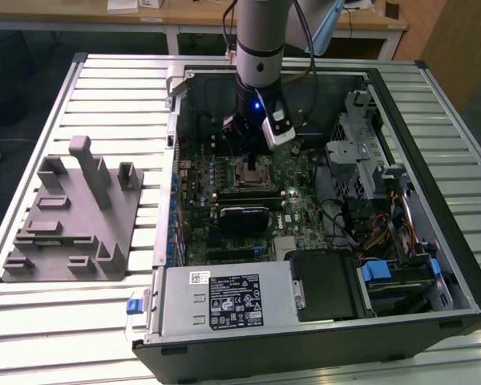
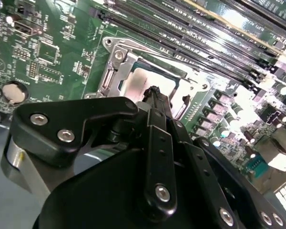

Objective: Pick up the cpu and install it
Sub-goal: 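Close the cpu cover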

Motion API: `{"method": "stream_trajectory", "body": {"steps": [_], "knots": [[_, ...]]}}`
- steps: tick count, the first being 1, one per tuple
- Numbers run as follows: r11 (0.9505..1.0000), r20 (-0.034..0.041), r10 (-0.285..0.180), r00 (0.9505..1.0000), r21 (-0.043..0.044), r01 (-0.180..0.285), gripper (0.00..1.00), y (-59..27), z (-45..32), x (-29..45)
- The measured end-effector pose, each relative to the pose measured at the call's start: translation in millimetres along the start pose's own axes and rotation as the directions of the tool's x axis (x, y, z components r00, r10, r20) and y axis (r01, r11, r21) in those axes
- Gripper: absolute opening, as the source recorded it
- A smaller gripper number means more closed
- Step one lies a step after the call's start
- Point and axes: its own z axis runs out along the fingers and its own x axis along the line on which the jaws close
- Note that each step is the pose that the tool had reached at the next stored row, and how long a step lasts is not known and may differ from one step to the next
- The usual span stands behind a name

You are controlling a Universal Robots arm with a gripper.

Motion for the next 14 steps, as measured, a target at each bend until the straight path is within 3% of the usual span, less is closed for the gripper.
{"method": "stream_trajectory", "body": {"steps": [3, 8, 14], "knots": [[1.0000, -0.0001, 0.000, 1.0000, -0.0002, 0.000, 0.11, -0.4, 2.9, 2.8], [1.0000, -0.0002, 0.000, 1.0000, -0.0025, 0.000, 0.11, -1.9, 6.1, 16.6], [1.0000, -0.0005, 0.000, 1.0000, -0.0044, 0.000, 0.11, -2.7, 10.1, 23.8]]}}
